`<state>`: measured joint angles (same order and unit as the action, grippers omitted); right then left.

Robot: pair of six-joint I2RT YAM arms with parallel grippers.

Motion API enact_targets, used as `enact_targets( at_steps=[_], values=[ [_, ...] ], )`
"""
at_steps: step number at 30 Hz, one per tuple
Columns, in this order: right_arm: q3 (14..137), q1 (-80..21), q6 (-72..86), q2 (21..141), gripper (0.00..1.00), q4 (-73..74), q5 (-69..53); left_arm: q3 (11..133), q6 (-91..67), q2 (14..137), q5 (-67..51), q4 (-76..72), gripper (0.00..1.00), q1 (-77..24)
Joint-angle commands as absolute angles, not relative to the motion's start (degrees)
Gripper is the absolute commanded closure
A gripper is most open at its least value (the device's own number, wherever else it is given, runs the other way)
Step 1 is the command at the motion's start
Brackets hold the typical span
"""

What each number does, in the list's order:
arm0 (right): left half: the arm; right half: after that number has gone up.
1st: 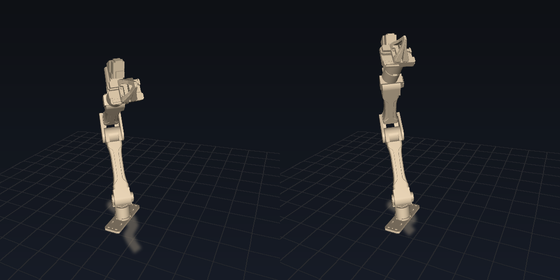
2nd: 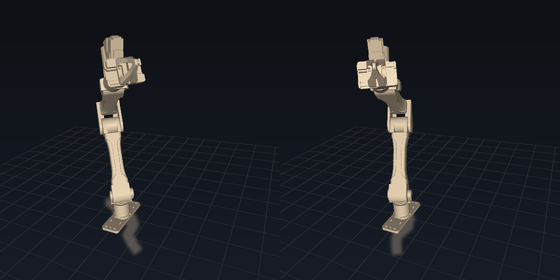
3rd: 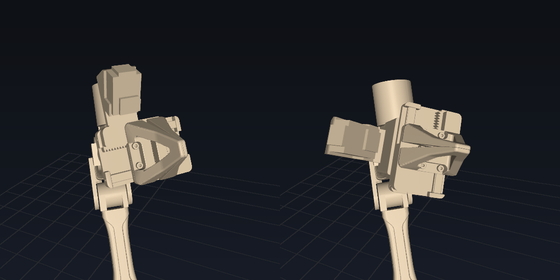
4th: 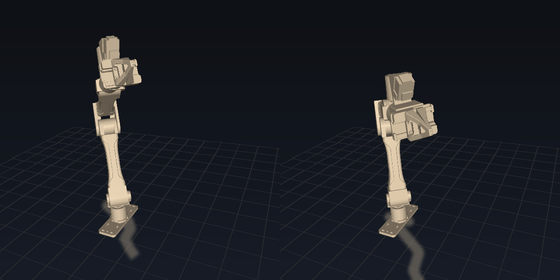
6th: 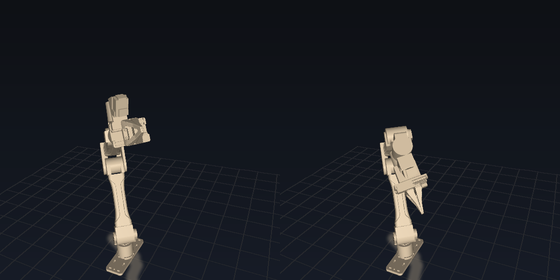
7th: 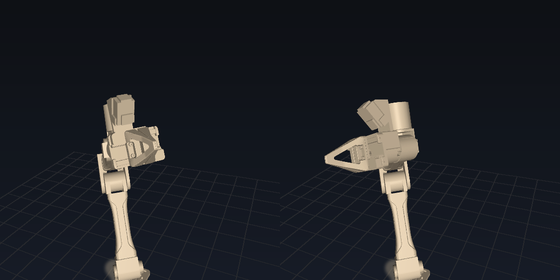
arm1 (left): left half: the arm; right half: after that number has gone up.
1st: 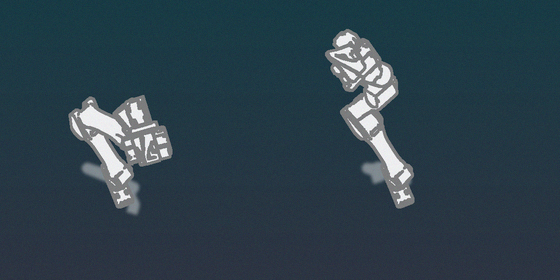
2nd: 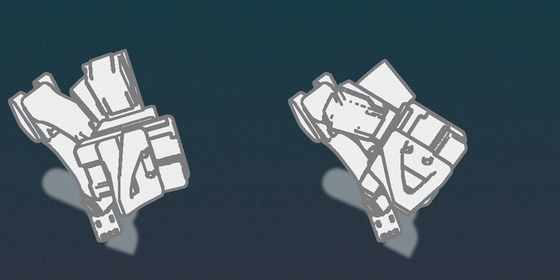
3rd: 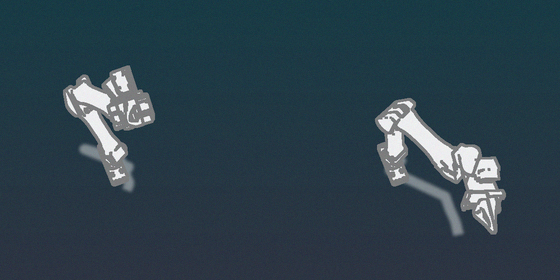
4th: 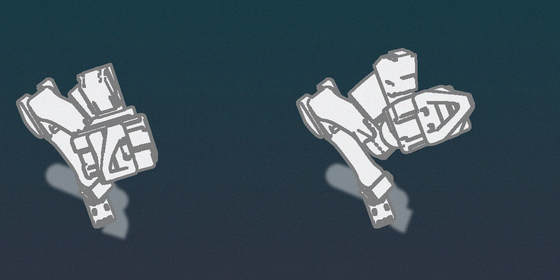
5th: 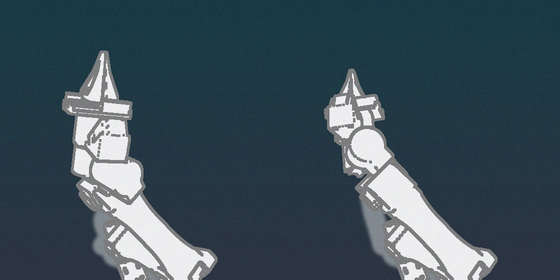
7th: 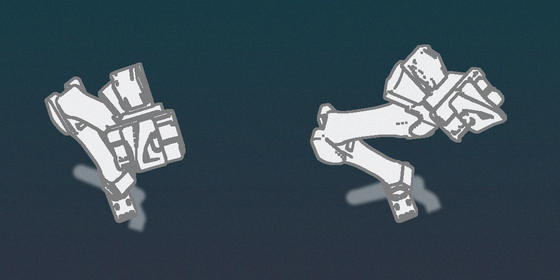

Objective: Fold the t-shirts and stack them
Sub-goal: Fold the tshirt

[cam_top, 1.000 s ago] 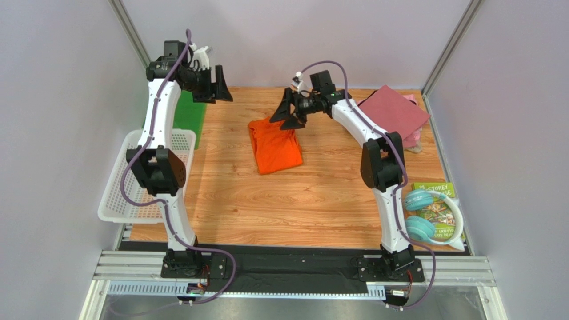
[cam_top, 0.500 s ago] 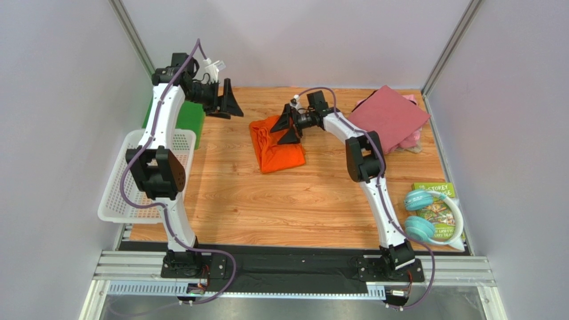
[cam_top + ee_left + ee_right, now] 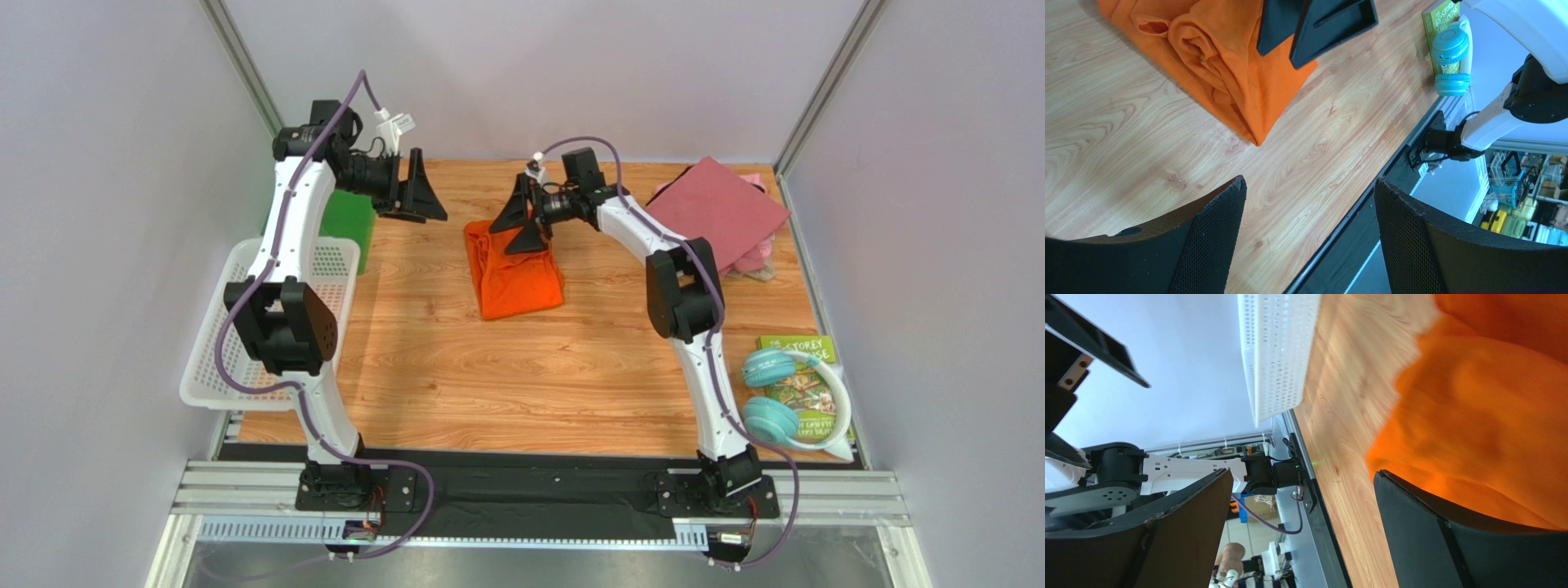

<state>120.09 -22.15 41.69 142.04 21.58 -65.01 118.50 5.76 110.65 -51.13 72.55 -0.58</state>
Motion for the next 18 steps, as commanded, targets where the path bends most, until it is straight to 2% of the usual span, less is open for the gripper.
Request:
enact_targets(
  at_steps=[1, 7, 12, 18],
  values=[
    [126.64, -26.01, 42.71, 144.39, 0.07, 18.81, -66.45, 116.64, 8.08, 106.88, -54.05, 72.6, 0.18, -0.44],
    [139.46, -26.02, 56.02, 158.17, 0.06, 9.43, -66.36, 116.37, 10.72, 107.23, -55.19, 75.58, 0.18, -0.35],
    [141.94, -25.05, 62.93, 162.77, 0.04, 0.89, -66.09, 116.02, 11.95, 105.56, -56.51, 76.55, 0.18, -0.35],
    [139.76, -24.7, 62.23, 162.87, 0.0, 0.97, -66.8, 115.14, 12.22, 104.33, -57.04, 76.91, 0.18, -0.35]
  ],
)
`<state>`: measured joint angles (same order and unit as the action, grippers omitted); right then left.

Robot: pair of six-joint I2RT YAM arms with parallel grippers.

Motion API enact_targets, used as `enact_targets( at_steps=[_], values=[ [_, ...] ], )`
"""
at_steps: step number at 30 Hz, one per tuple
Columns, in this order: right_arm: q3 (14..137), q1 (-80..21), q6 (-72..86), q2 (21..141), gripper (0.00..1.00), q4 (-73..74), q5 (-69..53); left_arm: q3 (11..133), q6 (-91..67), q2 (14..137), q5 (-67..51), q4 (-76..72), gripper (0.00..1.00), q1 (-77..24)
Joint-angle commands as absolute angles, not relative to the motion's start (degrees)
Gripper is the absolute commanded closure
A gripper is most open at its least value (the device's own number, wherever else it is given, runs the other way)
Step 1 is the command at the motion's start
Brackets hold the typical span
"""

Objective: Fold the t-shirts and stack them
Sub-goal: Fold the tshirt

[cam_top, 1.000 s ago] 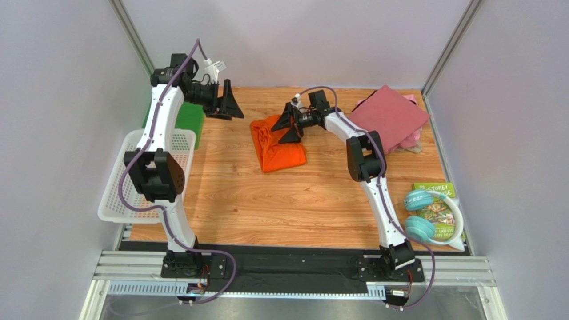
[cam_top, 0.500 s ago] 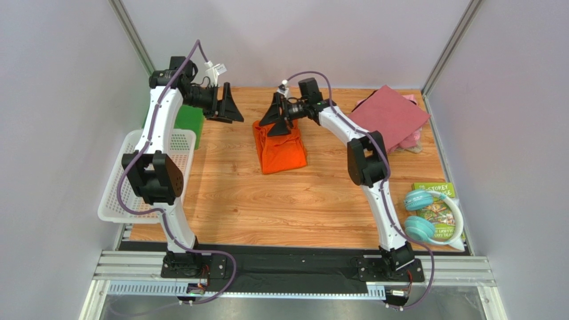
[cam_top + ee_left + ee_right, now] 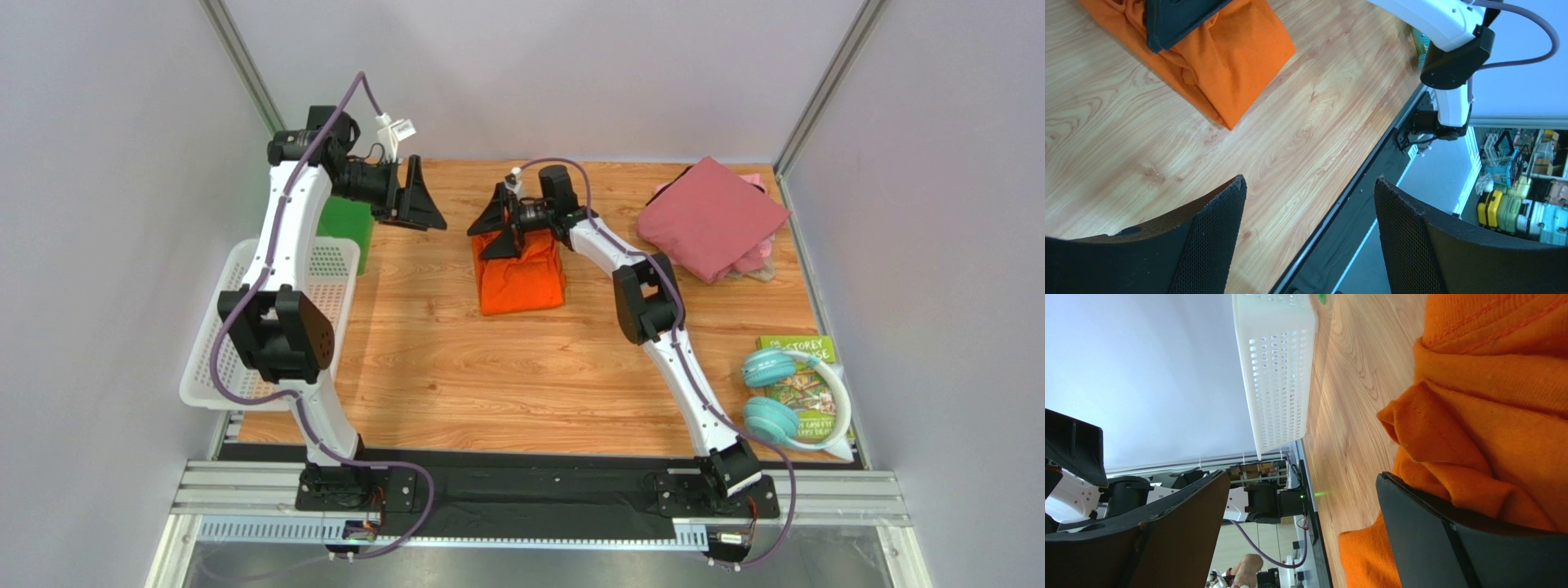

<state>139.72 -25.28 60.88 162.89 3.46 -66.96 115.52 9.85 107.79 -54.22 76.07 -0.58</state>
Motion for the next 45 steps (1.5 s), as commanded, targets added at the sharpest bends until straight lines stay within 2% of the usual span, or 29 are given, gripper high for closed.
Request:
enact_targets(
  at_steps=[1, 4, 6, 10, 15, 28, 36, 45],
  values=[
    [138.7, -24.7, 61.79, 161.99, 0.0, 1.05, -67.06, 114.61, 12.04, 104.59, -57.3, 76.64, 0.18, -0.35],
    [134.65, -24.44, 56.36, 156.02, 0.0, 4.99, -66.36, 113.3, 11.87, 104.68, -58.09, 76.03, 0.19, -0.35],
    [134.65, -23.56, 47.95, 151.38, 0.0, 14.01, -63.83, 113.2, 12.13, 104.85, -58.71, 76.2, 0.19, -0.35],
    [128.61, -18.48, 42.46, 144.08, 0.0, 18.54, -60.4, 113.9, 13.18, 105.29, -59.94, 78.13, 0.19, -0.35],
    [126.56, -13.46, 35.52, 140.45, 0.0, 27.04, -57.4, 113.64, 15.03, 105.38, -59.85, 79.54, 0.19, -0.35],
    [131.65, -7.47, 28.13, 150.11, 0.0, 38.67, -50.63, 114.35, 15.56, 106.79, -61.17, 81.56, 0.19, -0.35],
    [137.37, -7.82, 28.21, 155.56, 0.0, 40.25, -50.53, 114.87, 15.64, 107.23, -62.05, 82.35, 0.2, -0.35],
    [132.98, -13.44, 23.82, 155.04, 0.0, 41.13, -50.71, 114.96, 15.47, 107.49, -63.02, 82.53, 0.2, -0.35]
  ],
)
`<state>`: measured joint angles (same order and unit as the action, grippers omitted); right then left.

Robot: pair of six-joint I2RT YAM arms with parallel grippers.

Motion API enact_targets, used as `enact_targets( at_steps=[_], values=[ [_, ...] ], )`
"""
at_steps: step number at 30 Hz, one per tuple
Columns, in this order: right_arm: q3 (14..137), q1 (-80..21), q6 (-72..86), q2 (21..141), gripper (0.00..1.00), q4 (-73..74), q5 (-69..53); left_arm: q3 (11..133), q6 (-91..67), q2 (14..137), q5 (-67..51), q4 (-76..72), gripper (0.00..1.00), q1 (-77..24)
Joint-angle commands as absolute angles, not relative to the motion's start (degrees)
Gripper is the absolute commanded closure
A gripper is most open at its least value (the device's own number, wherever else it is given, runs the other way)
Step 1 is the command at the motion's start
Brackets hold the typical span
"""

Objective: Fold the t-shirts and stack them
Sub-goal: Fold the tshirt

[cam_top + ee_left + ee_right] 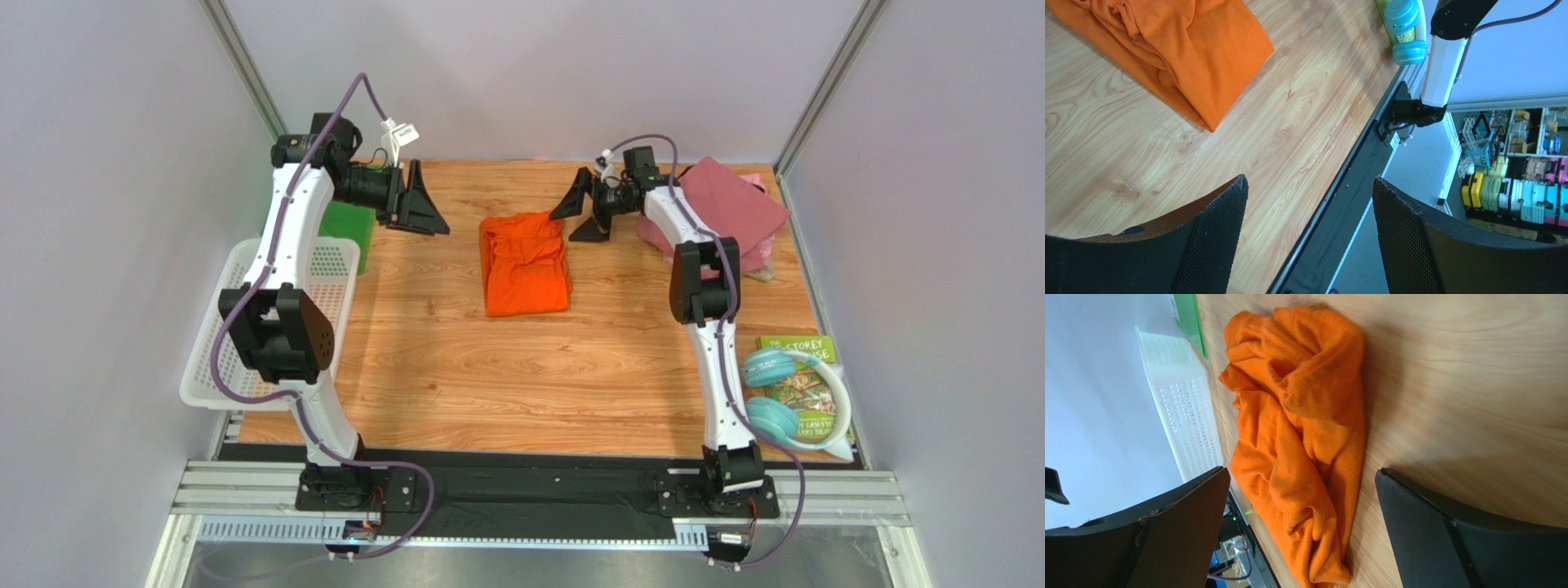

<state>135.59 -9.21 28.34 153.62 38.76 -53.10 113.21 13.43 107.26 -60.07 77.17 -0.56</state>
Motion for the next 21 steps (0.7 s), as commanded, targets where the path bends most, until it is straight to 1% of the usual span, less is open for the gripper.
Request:
enact_targets(
  at_steps=[1, 9, 11, 12, 14, 15, 16, 17, 18, 19, 21],
  values=[
    [132.54, -13.97, 23.04, 154.95, 0.0, 41.31, -50.63, 114.96, 15.56, 107.4, -63.02, 82.53, 0.2, -0.35],
    [124.91, -18.28, 20.66, 152.23, 0.0, 41.57, -50.19, 114.7, 15.91, 106.79, -63.1, 82.88, 0.2, -0.26],
    [123.06, -18.72, 20.74, 151.53, 0.02, 40.88, -50.71, 114.78, 15.91, 106.7, -63.28, 82.97, 0.2, -0.35],
    [121.05, -18.98, 21.26, 151.0, 0.12, 40.0, -51.15, 114.79, 15.82, 106.7, -63.54, 82.97, 0.2, -0.35],
    [119.62, -19.51, 22.14, 151.08, 0.29, 38.94, -51.07, 115.05, 15.82, 106.35, -63.46, 83.14, 0.2, -0.35],
    [119.18, -19.86, 22.5, 151.35, 0.47, 39.11, -50.8, 115.14, 15.99, 106.17, -63.54, 83.23, 0.2, -0.35],
    [118.4, -20.21, 22.24, 151.87, 0.52, 39.63, -50.63, 115.14, 16.0, 106.08, -63.46, 83.32, 0.2, -0.35],
    [117.87, -21.08, 21.98, 152.05, 0.53, 40.33, -50.02, 115.22, 16.26, 105.74, -63.37, 83.49, 0.2, -0.35],
    [117.34, -21.44, 20.84, 152.22, 0.47, 40.78, -50.53, 115.31, 16.43, 105.47, -63.37, 83.67, 0.2, -0.26],
    [116.72, -21.62, 20.83, 152.14, 0.46, 41.04, -50.8, 115.4, 16.61, 105.38, -63.28, 83.93, 0.2, -0.35],
    [116.02, -21.97, 21.44, 151.44, 0.47, 40.52, -49.49, 115.58, 16.61, 105.03, -63.46, 84.11, 0.2, -0.26]
  ],
)
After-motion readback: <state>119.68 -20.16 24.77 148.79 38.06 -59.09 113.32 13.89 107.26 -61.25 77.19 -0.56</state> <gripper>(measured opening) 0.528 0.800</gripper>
